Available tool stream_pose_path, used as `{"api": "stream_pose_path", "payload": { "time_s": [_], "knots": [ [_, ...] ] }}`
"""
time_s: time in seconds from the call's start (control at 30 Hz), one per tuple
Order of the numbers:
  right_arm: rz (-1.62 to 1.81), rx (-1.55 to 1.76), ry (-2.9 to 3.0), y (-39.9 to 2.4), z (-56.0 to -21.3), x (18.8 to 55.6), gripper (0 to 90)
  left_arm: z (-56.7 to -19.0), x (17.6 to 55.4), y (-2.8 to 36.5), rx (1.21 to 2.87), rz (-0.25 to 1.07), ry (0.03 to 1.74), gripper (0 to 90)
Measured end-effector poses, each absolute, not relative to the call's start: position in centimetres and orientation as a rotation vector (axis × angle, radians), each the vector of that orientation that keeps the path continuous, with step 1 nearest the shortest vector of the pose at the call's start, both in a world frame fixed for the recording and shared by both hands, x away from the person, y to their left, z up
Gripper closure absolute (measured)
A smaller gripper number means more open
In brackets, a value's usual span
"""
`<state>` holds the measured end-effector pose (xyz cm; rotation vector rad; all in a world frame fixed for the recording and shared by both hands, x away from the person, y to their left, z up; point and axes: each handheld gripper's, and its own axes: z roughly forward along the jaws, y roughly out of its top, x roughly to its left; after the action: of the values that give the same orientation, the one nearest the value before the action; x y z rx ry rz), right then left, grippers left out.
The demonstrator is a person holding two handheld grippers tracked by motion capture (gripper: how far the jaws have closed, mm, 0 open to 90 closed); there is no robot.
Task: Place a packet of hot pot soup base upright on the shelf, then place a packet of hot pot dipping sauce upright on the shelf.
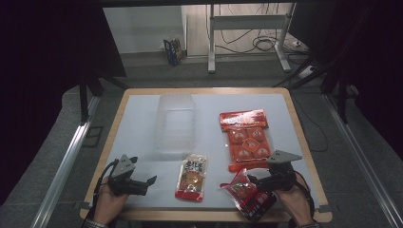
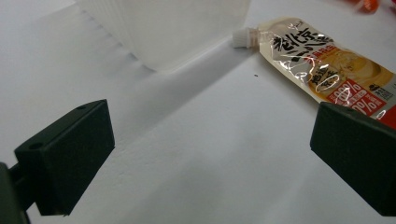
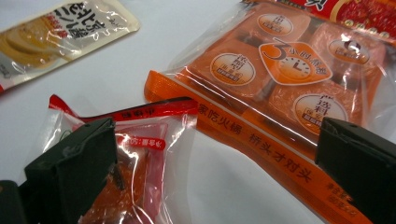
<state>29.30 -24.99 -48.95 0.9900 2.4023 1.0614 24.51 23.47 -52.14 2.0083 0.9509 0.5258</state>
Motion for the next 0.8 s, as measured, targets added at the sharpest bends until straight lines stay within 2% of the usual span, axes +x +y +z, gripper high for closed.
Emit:
{"api": "stream_pose_path", "payload": {
  "time_s": [0.27,0.8],
  "knots": [
    [1.032,1.019,2.433,-24.9,-49.5,29.5,0.0,-52.3,24.2,22.5,2.085,0.574,0.881,0.0],
    [1.01,1.06,2.395,-25.6,-50.1,30.2,0.0,-52.4,24.2,22.4,2.097,0.58,0.877,0.0]
  ]
}}
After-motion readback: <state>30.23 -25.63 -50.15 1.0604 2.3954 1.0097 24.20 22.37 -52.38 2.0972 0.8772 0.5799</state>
